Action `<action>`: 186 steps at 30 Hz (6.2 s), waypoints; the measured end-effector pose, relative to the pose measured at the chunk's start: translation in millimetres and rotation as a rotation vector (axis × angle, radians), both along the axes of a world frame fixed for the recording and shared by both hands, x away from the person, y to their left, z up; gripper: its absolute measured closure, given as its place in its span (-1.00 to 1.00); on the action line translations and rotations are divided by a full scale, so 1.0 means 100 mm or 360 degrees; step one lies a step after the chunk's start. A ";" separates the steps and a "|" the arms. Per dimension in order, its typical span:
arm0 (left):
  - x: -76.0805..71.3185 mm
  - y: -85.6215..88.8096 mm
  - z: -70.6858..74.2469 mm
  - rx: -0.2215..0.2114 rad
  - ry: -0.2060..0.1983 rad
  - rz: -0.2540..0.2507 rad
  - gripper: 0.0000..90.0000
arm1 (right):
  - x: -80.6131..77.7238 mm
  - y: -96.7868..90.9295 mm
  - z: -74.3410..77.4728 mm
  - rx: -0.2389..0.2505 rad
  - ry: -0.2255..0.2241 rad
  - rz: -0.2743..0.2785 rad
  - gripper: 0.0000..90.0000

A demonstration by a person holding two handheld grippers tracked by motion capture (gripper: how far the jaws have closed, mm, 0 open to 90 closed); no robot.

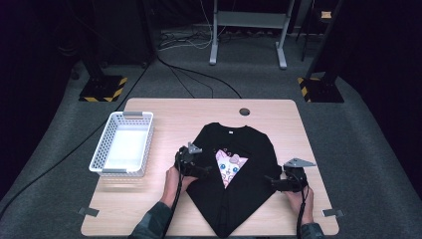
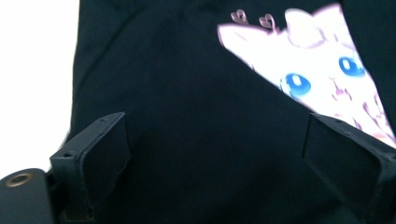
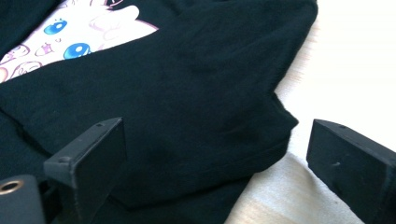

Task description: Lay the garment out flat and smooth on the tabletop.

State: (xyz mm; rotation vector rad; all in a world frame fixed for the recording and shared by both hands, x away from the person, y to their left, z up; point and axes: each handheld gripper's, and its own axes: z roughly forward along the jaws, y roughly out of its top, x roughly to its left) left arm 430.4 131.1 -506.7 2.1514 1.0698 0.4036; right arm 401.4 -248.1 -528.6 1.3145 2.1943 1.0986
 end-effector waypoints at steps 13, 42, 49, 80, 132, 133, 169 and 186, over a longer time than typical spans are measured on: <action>-0.33 0.01 -0.20 0.0065 -0.0048 0.0048 -0.98 | 0.04 0.10 -0.02 -0.0157 0.0052 0.0018 -1.00; -0.42 0.10 -0.25 0.0012 -0.0088 0.0148 -0.99 | 0.32 0.16 -0.02 -0.0163 0.0058 -0.0021 -1.00; -0.43 0.11 -0.25 0.0016 -0.0095 0.0164 -0.99 | 0.30 0.15 -0.02 -0.0163 0.0042 -0.0029 -0.98; -0.44 0.11 -0.25 0.0014 -0.0098 0.0155 -0.97 | -0.31 1.42 0.14 -0.0161 -0.0027 0.0301 -0.53; -0.43 0.11 -0.25 0.0011 -0.0096 0.0152 -0.96 | -0.45 1.14 0.16 0.0026 0.0030 0.0291 0.72; -0.44 0.11 -0.25 0.0011 -0.0097 0.0153 -0.96 | -0.45 1.14 0.16 0.0026 0.0025 0.0289 0.72; -0.43 0.12 -0.25 0.0010 -0.0092 0.0150 -0.96 | -0.57 1.02 0.20 0.0027 0.0002 0.0250 0.77; -0.43 0.12 -0.25 0.0005 -0.0087 0.0153 -0.96 | -0.67 0.88 0.23 0.0061 -0.0018 0.0223 0.78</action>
